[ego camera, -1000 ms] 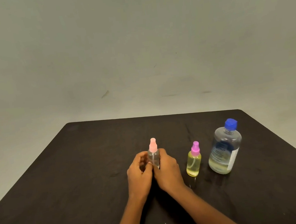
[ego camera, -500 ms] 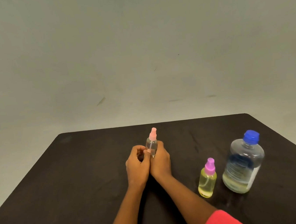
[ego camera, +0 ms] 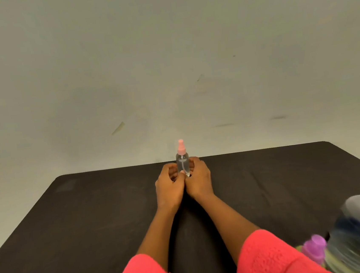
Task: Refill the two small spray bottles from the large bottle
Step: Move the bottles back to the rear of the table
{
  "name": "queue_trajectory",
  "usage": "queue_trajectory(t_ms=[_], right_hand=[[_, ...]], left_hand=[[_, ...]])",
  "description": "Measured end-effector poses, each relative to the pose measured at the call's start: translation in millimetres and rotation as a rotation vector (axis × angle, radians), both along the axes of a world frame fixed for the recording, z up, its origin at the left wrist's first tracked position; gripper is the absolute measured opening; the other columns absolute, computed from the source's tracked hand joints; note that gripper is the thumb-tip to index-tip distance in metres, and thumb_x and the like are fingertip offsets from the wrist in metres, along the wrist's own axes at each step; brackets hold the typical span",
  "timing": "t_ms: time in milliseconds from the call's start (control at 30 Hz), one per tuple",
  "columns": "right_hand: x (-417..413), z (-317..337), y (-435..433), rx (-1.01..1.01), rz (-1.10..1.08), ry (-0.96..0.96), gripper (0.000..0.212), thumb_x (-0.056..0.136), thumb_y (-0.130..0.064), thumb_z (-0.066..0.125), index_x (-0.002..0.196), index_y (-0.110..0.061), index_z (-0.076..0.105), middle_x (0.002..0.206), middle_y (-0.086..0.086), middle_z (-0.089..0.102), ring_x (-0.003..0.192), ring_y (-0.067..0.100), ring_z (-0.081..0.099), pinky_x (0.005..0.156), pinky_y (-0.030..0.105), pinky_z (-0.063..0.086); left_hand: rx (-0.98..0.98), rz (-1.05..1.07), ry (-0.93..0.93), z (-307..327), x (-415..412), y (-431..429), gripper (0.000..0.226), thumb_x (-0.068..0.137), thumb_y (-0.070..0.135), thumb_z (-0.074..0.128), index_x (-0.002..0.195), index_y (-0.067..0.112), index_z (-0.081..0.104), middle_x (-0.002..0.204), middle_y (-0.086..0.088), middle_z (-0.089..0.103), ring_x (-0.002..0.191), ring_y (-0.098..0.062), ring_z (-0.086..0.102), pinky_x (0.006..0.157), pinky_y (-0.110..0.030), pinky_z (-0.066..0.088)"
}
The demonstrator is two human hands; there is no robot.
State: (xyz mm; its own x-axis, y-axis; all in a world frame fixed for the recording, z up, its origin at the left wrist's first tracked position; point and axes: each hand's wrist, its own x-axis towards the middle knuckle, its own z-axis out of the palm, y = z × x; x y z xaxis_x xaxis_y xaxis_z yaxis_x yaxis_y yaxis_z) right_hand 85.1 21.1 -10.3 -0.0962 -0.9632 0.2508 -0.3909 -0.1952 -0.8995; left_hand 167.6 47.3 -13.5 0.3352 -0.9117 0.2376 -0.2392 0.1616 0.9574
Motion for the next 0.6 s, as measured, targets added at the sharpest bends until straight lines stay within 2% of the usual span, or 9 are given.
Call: queue_trajectory(t_ms=[100, 200, 267, 333, 467, 600], right_hand=[[3, -1, -19, -0.009, -0.013, -0.005, 0.027, 0.085, -0.010, 0.062, 0.110, -0.014, 0.054, 0.109, 0.003, 0.058, 0.097, 0.018, 0.057, 0.085, 0.032, 0.050], [6, -4, -34, 0.002, -0.050, -0.006, 0.024, 0.087, -0.012, 0.059, 0.110, -0.015, 0.050, 0.107, 0.003, 0.060, 0.093, 0.018, 0.059, 0.079, 0.030, 0.052], [7, -6, -41, 0.006, -0.074, -0.008, 0.018, 0.089, -0.015, 0.058, 0.103, -0.018, 0.047, 0.102, 0.002, 0.061, 0.088, 0.017, 0.060, 0.072, 0.026, 0.051], [8, -6, -48, 0.008, -0.091, 0.008, 0.017, 0.089, -0.018, 0.060, 0.099, -0.019, 0.047, 0.098, 0.001, 0.061, 0.086, 0.016, 0.061, 0.070, 0.026, 0.051], [10, -6, -53, 0.009, -0.095, 0.019, 0.013, 0.088, -0.016, 0.058, 0.099, -0.014, 0.050, 0.098, 0.003, 0.062, 0.087, 0.019, 0.062, 0.078, 0.035, 0.054], [9, -5, -51, 0.034, -0.100, -0.005, 0.006, 0.089, -0.014, 0.052, 0.095, -0.014, 0.052, 0.095, 0.004, 0.064, 0.084, 0.019, 0.062, 0.074, 0.032, 0.054]], left_hand=[[0.002, -0.018, -0.028, -2, 2, -16, 0.022, 0.090, 0.014, 0.060, 0.110, 0.023, 0.058, 0.104, 0.009, 0.062, 0.091, 0.003, 0.057, 0.069, -0.002, 0.043], [0.008, -0.064, -0.066, -2, 4, -27, 0.033, 0.094, 0.018, 0.054, 0.127, 0.016, 0.054, 0.117, 0.002, 0.061, 0.103, -0.006, 0.057, 0.088, -0.016, 0.045], [0.019, -0.090, -0.087, -2, 5, -33, 0.039, 0.096, 0.022, 0.051, 0.135, 0.015, 0.049, 0.126, -0.001, 0.058, 0.110, -0.010, 0.054, 0.095, -0.023, 0.043], [0.022, -0.098, -0.112, -3, 5, -39, 0.041, 0.097, 0.025, 0.049, 0.137, 0.016, 0.046, 0.130, -0.002, 0.055, 0.109, -0.008, 0.052, 0.092, -0.021, 0.040], [0.028, -0.104, -0.127, -4, 6, -44, 0.045, 0.097, 0.029, 0.049, 0.140, 0.017, 0.043, 0.133, -0.004, 0.054, 0.113, -0.012, 0.051, 0.090, -0.021, 0.038], [0.045, -0.128, -0.140, -4, 7, -44, 0.046, 0.098, 0.032, 0.048, 0.141, 0.017, 0.041, 0.133, -0.002, 0.053, 0.116, -0.012, 0.051, 0.091, -0.020, 0.038]])
